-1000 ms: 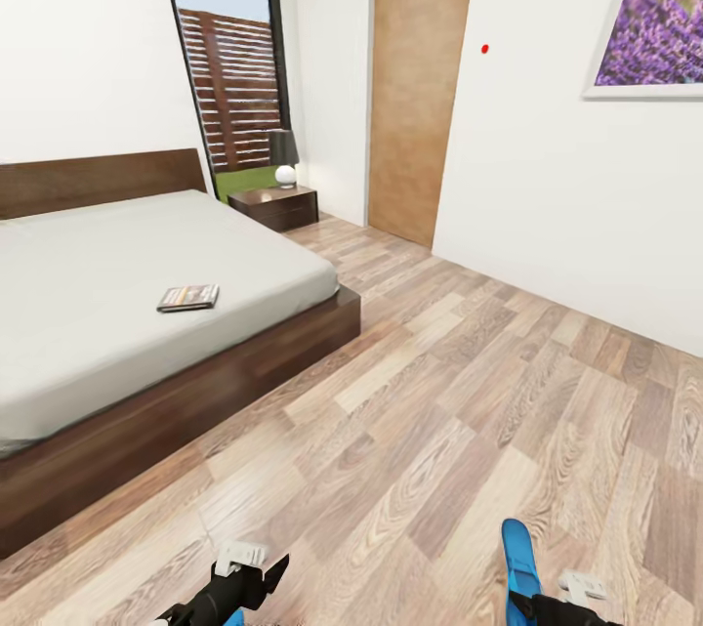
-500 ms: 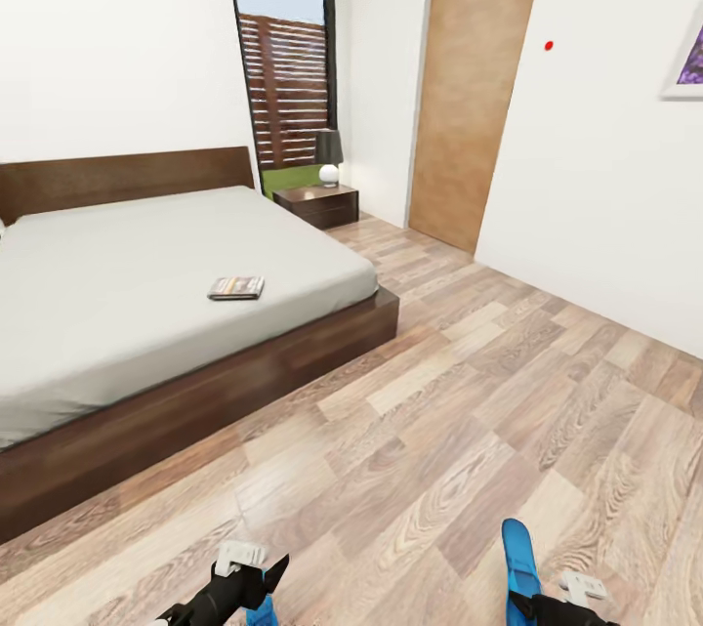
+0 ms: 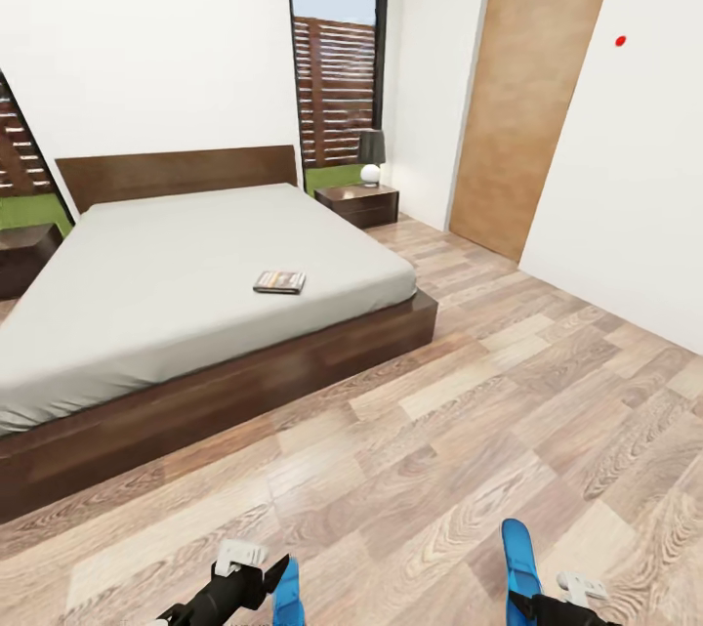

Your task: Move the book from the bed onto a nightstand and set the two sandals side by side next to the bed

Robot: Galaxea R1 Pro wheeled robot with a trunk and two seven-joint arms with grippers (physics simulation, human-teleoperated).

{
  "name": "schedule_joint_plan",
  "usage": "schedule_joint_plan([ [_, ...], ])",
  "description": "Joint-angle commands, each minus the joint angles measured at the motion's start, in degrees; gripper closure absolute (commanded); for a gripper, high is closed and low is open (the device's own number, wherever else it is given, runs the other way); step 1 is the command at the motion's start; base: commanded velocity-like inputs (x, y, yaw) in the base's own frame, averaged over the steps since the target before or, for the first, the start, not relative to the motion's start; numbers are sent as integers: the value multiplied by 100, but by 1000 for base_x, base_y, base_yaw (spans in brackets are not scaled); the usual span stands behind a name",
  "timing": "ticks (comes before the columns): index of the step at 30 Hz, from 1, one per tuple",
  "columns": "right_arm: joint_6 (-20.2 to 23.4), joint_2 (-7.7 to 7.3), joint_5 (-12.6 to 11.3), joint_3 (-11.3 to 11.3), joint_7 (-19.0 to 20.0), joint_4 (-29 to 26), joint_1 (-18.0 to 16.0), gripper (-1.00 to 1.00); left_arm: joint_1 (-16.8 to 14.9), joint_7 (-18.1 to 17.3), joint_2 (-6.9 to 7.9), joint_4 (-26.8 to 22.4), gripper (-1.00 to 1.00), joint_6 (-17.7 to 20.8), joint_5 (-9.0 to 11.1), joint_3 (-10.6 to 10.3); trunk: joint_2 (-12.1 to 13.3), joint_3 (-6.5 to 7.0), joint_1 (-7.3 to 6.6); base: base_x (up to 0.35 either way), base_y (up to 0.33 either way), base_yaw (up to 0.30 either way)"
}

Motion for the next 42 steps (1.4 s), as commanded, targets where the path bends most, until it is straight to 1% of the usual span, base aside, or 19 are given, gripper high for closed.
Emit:
schedule_joint_plan([
  [1, 13, -2, -32, -11, 26, -1, -1, 100, -5, -35, -1, 9, -100, 4, 46, 7, -2, -5, -1, 0, 0, 269],
  [7, 12, -2, -31, -11, 25, -1, -1, 100, -5, -35, -1, 12, -100, 4, 45, 5, -2, -5, -1, 0, 0, 166],
  [12, 10, -2, -31, -11, 27, -1, -1, 100, -5, -29, -1, 9, -100, 4, 45, 7, -2, -5, -1, 0, -27, 16],
  [20, 13, -2, -28, -11, 27, -1, -1, 100, -5, -30, -1, 11, -100, 4, 44, 7, -2, -5, -1, 33, -164, 1],
  [31, 16, -2, -30, -11, 25, -1, -1, 100, -5, -27, -1, 10, -100, 4, 43, 7, -2, -5, -1, 75, -9, 5],
  [42, 16, -2, -27, -11, 25, -1, -1, 100, -5, -28, -1, 10, -100, 4, 45, 7, -2, -5, -1, 6, 0, 259],
])
